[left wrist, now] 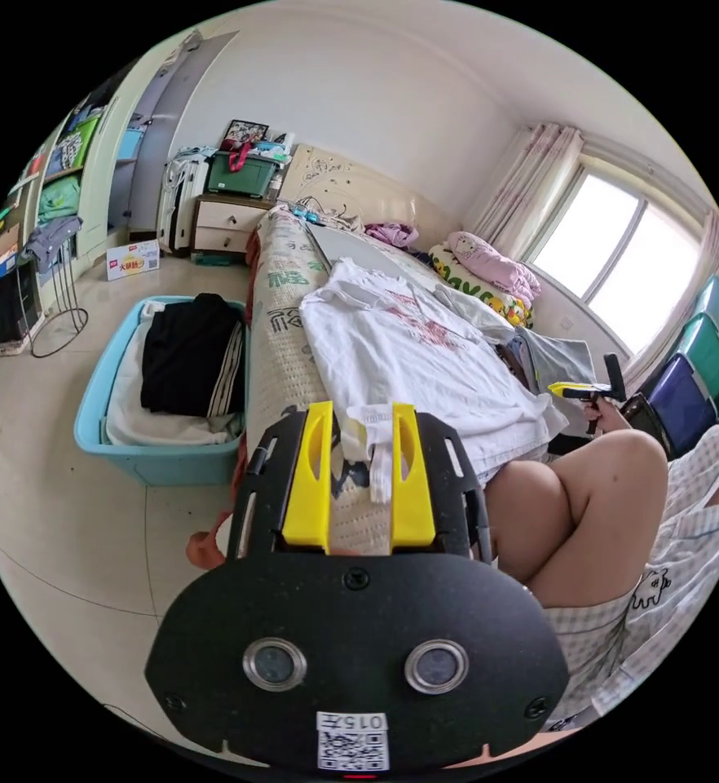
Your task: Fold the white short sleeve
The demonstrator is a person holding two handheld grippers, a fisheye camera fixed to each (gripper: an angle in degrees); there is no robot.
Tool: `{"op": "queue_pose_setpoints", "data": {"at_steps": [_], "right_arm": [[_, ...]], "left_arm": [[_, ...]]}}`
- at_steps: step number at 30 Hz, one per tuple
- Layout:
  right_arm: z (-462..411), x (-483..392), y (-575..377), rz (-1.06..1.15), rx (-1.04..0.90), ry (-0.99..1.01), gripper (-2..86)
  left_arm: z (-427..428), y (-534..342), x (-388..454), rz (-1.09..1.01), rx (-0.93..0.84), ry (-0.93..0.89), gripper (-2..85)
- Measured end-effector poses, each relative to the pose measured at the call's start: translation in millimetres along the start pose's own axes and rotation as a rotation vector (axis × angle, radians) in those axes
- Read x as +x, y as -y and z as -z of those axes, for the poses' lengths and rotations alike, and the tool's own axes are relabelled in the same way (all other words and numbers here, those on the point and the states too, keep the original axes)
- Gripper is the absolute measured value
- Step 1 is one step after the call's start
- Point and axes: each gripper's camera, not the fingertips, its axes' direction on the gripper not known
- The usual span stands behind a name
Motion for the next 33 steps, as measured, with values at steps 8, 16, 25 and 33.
{"op": "queue_pose_setpoints", "data": {"at_steps": [8,16,25,33], "right_arm": [[-18,10,5,0.042,-0.083,0.080,1.6],[35,8,-65,0.085,0.068,0.109,-0.4],[26,5,-97,0.052,0.030,0.060,-0.4],[47,-12,-101,0.043,0.122,0.006,-0.3]], "left_arm": [[-36,18,1,-0.027,-0.172,-0.022,5.8],[8,-11,30,-0.130,-0.035,-0.016,-0.1],[0,-35,50,-0.160,-0.085,0.043,0.2],[8,-26,73,-0.167,-0.066,0.080,2.8]]}}
